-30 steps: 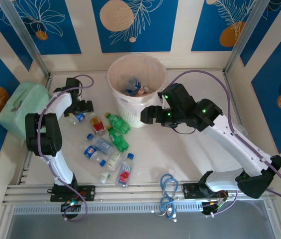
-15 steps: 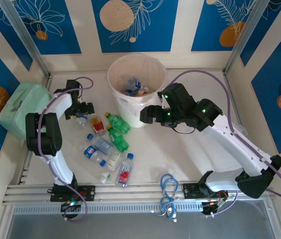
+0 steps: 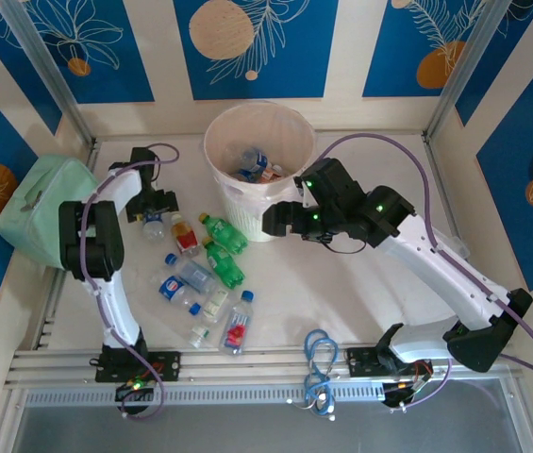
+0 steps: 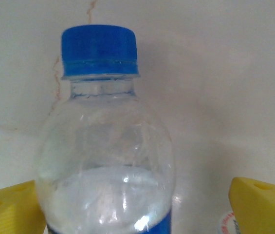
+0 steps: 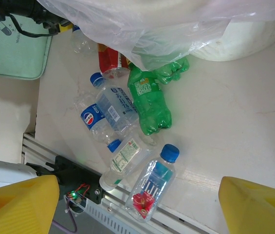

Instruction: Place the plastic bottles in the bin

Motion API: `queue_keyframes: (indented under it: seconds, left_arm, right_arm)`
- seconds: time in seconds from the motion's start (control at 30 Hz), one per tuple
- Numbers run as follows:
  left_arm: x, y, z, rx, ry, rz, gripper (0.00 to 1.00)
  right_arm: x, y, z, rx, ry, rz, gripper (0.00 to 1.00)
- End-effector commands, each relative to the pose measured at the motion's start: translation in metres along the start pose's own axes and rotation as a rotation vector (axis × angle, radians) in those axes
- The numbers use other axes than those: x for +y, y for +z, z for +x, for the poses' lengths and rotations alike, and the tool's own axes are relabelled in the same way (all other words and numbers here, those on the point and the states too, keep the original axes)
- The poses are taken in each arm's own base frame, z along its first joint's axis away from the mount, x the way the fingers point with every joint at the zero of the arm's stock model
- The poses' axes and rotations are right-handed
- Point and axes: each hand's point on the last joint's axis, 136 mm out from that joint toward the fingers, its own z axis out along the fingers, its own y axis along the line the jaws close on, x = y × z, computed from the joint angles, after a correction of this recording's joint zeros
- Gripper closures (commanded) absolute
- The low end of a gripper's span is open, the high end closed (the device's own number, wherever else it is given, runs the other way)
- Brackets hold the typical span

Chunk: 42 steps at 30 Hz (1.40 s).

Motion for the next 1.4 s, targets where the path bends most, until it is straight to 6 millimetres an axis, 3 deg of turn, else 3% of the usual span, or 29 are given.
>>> queue_keyframes:
  seconds: [0.0, 0.23, 0.47, 0.7, 0.8, 1.03, 1.23, 1.37]
  left_arm:
    - [0.009, 0.006, 0.005, 0.036, -0.039, -0.027, 0.12]
    - [0.01, 0.014, 0.011, 0.062, -0.053, -0.025, 0.23]
    - [0.015, -0.001, 0.005, 0.025, -0.072, -0.037, 0.4]
    - [0.016, -0.02, 0.002, -0.016, -0.097, -0.028, 0.44]
    - [0.007, -0.049, -0.005, -0.071, -0.143, 0.046, 0.45]
    - [-0.034, -0.158, -0.014, -0.259, -0.312, 0.406, 0.47]
    - [-0.074, -0.245, -0.002, -0.368, -0.363, 0.698, 0.47]
    - [-0.108, -0.293, 0.012, -0.375, -0.342, 0.881, 0.47]
  right_arm:
    - [0.009, -0.007, -0.005, -0.008, -0.004, -0.02, 0.15]
    - [0.01, -0.006, -0.006, -0.001, -0.01, -0.013, 0.18]
    - [0.01, -0.01, -0.007, -0.015, -0.007, -0.018, 0.2]
    - [0.009, -0.015, -0.006, -0.028, -0.003, -0.022, 0.2]
    - [0.014, -0.016, -0.005, -0.026, -0.013, -0.04, 0.2]
    - [0.052, -0.024, -0.007, -0.051, -0.104, -0.141, 0.2]
    - [0.091, -0.034, -0.012, -0.058, -0.164, -0.255, 0.16]
    - [0.111, -0.04, -0.023, -0.062, -0.181, -0.325, 0.14]
